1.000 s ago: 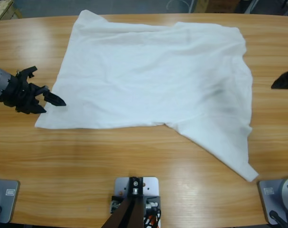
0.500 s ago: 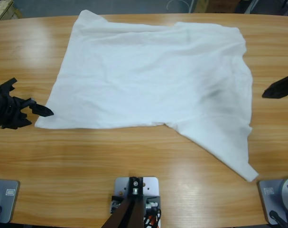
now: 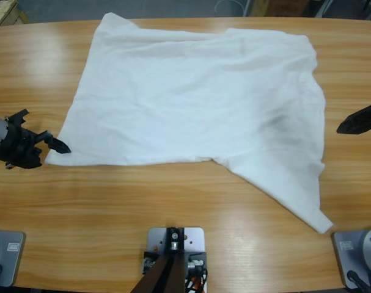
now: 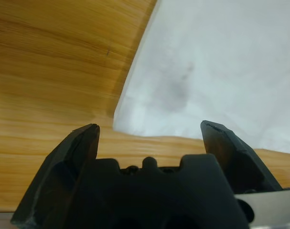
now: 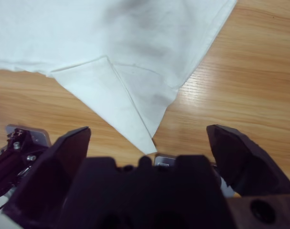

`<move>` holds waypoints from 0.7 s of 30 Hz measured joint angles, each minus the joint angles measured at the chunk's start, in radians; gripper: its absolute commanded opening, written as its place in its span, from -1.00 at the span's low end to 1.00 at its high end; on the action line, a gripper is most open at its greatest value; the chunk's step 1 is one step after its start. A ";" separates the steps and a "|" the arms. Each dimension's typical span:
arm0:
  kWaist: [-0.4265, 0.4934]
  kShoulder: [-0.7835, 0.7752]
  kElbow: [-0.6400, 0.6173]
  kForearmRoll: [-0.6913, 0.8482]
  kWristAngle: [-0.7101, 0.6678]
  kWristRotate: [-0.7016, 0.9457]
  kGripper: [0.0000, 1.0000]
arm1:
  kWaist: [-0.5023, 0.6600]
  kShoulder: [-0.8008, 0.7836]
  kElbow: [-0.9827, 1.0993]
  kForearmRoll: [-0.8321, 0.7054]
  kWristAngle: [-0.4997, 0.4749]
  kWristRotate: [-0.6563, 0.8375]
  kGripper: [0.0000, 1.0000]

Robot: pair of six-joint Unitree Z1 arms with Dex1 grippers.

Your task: Fold clothes

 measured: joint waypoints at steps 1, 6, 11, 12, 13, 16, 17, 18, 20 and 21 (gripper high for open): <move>0.000 0.010 0.000 -0.004 0.000 0.000 0.64 | 0.000 0.000 0.000 0.000 0.000 0.000 1.00; 0.001 0.035 0.000 -0.031 -0.009 0.001 0.63 | 0.000 -0.002 0.001 0.000 0.000 0.000 1.00; 0.002 0.039 -0.001 -0.058 -0.024 0.014 0.20 | 0.000 -0.016 0.003 0.000 0.000 0.000 1.00; 0.002 0.040 -0.001 -0.063 -0.029 0.019 0.12 | 0.000 -0.020 0.003 0.000 0.000 0.000 1.00; 0.002 0.041 -0.001 -0.068 -0.035 0.025 0.05 | 0.000 -0.022 0.004 -0.001 0.000 0.000 0.99; 0.003 0.049 -0.002 -0.082 -0.042 0.037 0.05 | 0.000 -0.022 0.004 -0.001 0.000 0.000 0.99; 0.003 0.049 -0.005 -0.088 -0.046 0.041 0.05 | 0.000 -0.022 0.004 -0.001 0.000 0.000 0.99; 0.003 0.050 -0.005 -0.092 -0.052 0.044 0.05 | 0.000 -0.022 0.004 -0.001 0.000 0.000 0.99; 0.003 0.056 -0.005 -0.099 -0.063 0.050 -0.01 | 0.000 -0.022 0.004 -0.002 0.000 0.000 0.99; 0.003 0.058 -0.005 -0.102 -0.066 0.051 -0.33 | 0.000 -0.023 0.004 -0.002 0.000 0.000 0.99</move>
